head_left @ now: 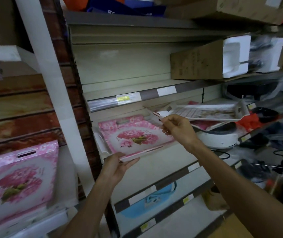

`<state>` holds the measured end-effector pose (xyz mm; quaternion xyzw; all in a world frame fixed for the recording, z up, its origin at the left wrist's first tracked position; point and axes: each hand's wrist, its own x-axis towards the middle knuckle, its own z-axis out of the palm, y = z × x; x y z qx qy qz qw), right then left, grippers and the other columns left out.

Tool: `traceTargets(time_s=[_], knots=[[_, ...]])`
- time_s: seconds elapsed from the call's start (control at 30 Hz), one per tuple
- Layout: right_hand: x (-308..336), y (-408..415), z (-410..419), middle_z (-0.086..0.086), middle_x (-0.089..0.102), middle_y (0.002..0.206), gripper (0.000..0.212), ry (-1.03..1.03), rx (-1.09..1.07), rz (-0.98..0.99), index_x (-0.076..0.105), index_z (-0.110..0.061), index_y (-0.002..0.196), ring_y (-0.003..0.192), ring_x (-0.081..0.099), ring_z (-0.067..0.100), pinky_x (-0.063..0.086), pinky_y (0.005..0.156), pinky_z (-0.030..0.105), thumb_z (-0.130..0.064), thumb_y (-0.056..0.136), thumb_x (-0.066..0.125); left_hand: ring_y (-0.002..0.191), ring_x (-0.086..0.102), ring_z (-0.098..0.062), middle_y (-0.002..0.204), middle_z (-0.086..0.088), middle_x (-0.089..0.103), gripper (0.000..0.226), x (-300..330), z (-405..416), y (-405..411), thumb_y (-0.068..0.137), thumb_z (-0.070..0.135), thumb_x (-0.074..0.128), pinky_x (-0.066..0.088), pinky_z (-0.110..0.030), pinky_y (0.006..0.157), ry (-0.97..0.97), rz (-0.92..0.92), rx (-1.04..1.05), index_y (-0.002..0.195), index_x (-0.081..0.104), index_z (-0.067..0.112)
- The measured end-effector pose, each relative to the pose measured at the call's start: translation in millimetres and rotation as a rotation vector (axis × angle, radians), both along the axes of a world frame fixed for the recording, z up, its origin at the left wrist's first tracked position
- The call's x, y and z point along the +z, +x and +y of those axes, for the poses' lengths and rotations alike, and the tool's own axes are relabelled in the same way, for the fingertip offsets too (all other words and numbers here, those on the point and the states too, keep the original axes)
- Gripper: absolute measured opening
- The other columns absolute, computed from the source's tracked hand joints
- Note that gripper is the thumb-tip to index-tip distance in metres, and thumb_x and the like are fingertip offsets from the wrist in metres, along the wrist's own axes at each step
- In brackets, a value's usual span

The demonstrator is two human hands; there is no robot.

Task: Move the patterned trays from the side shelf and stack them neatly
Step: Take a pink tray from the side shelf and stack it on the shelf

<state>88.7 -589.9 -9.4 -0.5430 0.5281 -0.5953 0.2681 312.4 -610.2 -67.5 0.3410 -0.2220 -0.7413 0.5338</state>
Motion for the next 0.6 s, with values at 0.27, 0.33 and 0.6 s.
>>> traceTargets(time_s=[0.27,0.33,0.6], knots=[[1,-19,-20,0.017,0.074,0.088,0.012,0.057,-0.106,0.114,0.069,-0.007,0.089,0.076,0.066,0.024,0.056,0.080,0.046,-0.016,0.092,0.061,0.107,0.063,-0.045,0.114,-0.025,0.067,0.034,1,32,48,0.084,-0.013,0.044,0.058,-0.056,0.076,-0.115,-0.013,-0.060,0.116,0.054,-0.007],[-3,-16,-29,0.021,0.072,0.087,0.018,0.109,-0.149,0.171,0.069,-0.003,0.085,0.075,0.062,0.024,0.055,0.077,0.046,-0.017,0.091,0.059,0.101,0.067,-0.042,0.111,-0.023,0.070,0.032,5,39,64,0.086,-0.010,0.043,0.058,-0.054,0.077,-0.152,-0.045,-0.077,0.115,0.055,-0.007],[-28,28,-26,-0.002,0.067,0.058,0.018,0.273,0.054,-0.133,0.065,-0.007,0.086,0.051,0.063,0.009,0.049,0.043,0.018,-0.009,0.097,0.051,0.099,0.070,-0.032,0.117,-0.023,0.067,0.037,-3,75,118,0.081,-0.003,0.053,0.061,-0.040,0.077,-0.204,-0.125,-0.107,0.117,0.057,-0.009]])
